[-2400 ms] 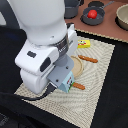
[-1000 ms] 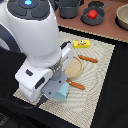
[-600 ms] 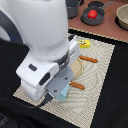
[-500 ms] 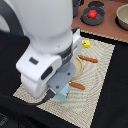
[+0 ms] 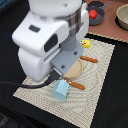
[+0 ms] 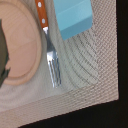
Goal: Interact with the objects in diverse but meaningful ways.
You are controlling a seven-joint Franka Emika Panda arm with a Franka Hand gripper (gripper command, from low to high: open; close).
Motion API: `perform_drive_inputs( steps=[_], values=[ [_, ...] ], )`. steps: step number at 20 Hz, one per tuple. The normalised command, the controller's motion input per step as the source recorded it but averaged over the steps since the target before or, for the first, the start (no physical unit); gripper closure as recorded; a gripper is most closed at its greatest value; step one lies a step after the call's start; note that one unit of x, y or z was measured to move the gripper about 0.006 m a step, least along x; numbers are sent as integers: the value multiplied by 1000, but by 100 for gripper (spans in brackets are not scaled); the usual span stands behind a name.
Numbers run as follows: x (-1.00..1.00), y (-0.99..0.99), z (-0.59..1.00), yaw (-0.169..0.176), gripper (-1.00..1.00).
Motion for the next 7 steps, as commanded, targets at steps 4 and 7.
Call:
perform_drive_inputs(
  steps=[4, 7],
  values=[
    [-4, 261, -29, 30, -100],
    [-204, 526, -156, 61, -100]
  ],
)
